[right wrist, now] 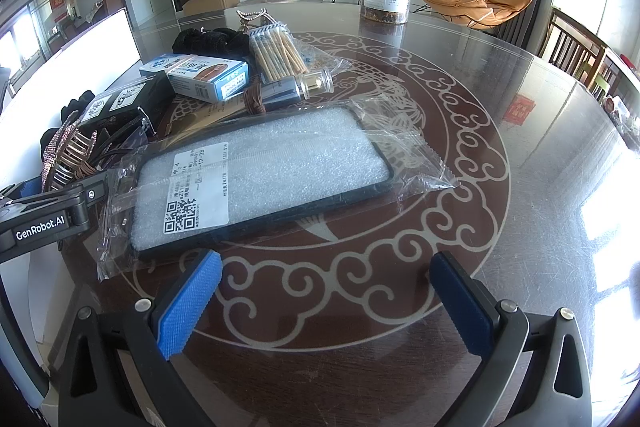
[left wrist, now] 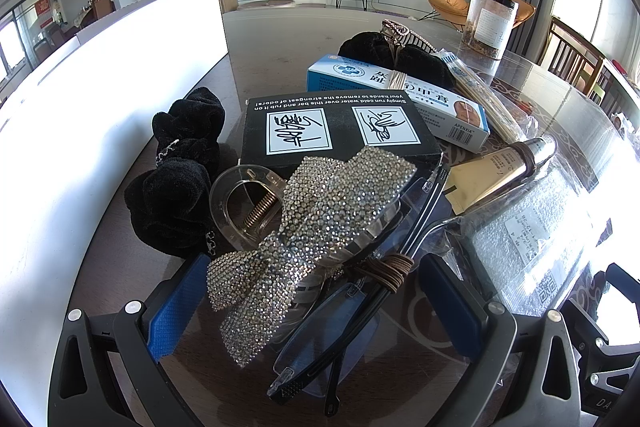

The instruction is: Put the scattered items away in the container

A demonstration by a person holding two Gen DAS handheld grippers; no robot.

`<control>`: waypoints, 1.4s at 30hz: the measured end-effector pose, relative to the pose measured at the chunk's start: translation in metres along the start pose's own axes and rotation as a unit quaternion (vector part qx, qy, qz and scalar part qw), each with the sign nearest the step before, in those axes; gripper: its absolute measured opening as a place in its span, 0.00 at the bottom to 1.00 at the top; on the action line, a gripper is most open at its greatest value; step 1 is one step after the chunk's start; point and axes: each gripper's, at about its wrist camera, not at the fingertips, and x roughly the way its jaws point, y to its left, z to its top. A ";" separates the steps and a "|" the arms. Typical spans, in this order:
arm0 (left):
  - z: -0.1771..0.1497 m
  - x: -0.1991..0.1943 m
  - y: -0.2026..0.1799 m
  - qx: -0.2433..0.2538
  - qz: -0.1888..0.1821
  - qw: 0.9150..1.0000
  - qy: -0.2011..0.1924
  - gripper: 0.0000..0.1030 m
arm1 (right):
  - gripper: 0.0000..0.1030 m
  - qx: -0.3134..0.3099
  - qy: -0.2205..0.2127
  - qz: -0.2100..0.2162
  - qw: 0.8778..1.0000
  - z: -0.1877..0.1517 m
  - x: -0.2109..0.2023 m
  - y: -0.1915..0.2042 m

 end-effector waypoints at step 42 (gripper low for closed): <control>-0.010 -0.032 0.066 -0.068 -0.144 0.985 0.070 1.00 | 1.00 0.000 0.000 0.000 1.000 0.000 0.000 0.000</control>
